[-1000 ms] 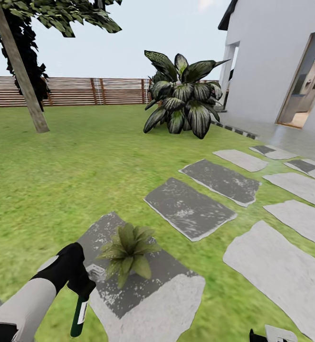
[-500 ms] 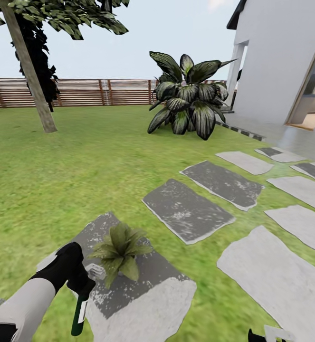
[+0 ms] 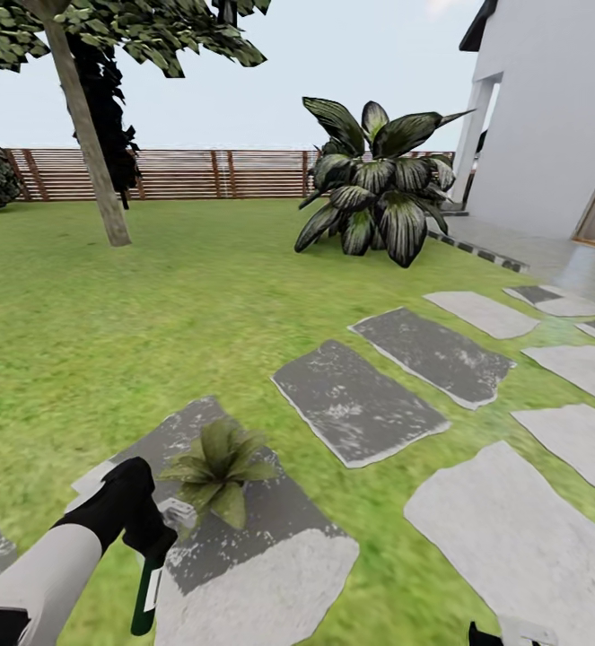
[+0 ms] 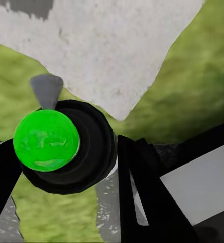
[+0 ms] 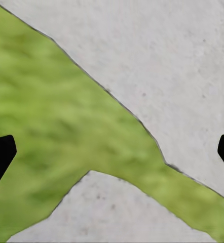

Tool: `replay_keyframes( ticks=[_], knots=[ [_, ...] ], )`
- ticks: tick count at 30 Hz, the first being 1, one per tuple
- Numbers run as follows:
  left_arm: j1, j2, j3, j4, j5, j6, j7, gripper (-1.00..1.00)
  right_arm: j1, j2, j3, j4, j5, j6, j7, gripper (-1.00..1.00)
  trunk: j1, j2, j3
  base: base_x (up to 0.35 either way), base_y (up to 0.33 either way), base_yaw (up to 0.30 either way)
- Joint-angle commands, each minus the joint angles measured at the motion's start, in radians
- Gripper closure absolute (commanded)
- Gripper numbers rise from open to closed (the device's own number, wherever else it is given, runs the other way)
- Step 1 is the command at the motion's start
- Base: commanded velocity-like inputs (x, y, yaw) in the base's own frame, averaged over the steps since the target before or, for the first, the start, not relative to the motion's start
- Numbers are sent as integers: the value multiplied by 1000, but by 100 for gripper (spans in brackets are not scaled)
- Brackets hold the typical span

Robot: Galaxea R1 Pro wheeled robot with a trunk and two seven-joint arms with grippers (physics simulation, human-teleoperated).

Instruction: Pick up the pesticide atomizer in the garden and spray insectifuge to fully cover both potted plants in the garden.

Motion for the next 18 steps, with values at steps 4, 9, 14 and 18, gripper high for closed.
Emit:
replay_keyframes(
  ticks=[4,9,14,18],
  knots=[
    [3,0,-4,-1,-8,7,-7,100,-2,0,-7,2,11,-5,-4,-100,0,0,-1,124,-275,214],
    [2,2,-4,-8,-7,8,-11,100,-2,1,-7,2,12,-5,-4,-100,0,0,-1,171,-237,270],
    [-12,1,-15,-12,-15,8,-61,100,-2,0,-7,2,12,-5,-4,-100,0,0,-1,60,-35,217],
    [-55,12,-21,-2,-18,5,-93,100,-2,0,-7,2,12,-5,-2,-100,0,0,-1,4,-2,32]
  ],
)
